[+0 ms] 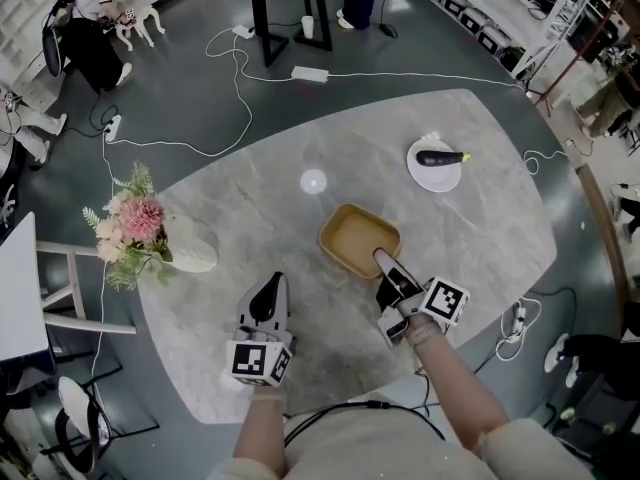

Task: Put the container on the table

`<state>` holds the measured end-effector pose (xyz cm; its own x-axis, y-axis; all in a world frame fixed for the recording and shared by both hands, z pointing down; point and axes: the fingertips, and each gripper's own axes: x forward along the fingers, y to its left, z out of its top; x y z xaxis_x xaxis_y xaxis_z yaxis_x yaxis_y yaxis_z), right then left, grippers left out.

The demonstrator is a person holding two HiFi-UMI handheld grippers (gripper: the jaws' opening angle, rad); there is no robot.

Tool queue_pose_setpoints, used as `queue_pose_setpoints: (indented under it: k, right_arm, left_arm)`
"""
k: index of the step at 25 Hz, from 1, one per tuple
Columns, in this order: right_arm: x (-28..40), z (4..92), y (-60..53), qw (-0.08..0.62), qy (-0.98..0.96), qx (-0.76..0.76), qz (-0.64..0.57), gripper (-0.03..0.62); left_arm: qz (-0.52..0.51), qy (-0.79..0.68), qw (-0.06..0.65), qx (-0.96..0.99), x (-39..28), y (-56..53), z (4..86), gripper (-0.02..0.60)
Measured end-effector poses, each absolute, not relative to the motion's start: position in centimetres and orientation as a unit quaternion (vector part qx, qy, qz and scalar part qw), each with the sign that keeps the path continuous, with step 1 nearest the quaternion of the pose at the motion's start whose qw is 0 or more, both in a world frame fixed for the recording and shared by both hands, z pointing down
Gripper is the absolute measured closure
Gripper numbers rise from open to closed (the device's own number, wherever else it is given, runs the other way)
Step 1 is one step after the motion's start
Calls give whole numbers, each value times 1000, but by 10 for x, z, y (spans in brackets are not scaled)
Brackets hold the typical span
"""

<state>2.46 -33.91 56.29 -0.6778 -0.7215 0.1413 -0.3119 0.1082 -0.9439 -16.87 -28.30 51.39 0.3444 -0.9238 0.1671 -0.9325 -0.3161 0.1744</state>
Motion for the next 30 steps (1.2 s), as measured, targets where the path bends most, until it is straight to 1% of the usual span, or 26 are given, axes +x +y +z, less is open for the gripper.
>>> queue_pose_setpoints:
  k: [7, 14, 19, 25, 30]
  right_arm:
    - [35, 592, -329, 112, 692, -400, -590, 369]
    - [41, 604, -325, 70, 670, -437, -596, 365]
    - [41, 607, -331, 33, 686, -460, -563, 339]
    - [51, 620, -331, -52, 685, -506, -521, 273]
    - [59, 624, -330, -59, 668, -520, -530, 267]
  left_arm:
    - [20, -566, 122, 815, -164, -286, 515, 578]
    - [25, -567, 126, 814, -163, -285, 516, 578]
    - [26, -570, 127, 812, -164, -284, 516, 578]
    - [26, -572, 127, 810, -165, -284, 516, 578]
    - [27, -572, 127, 810, -164, -283, 515, 578]
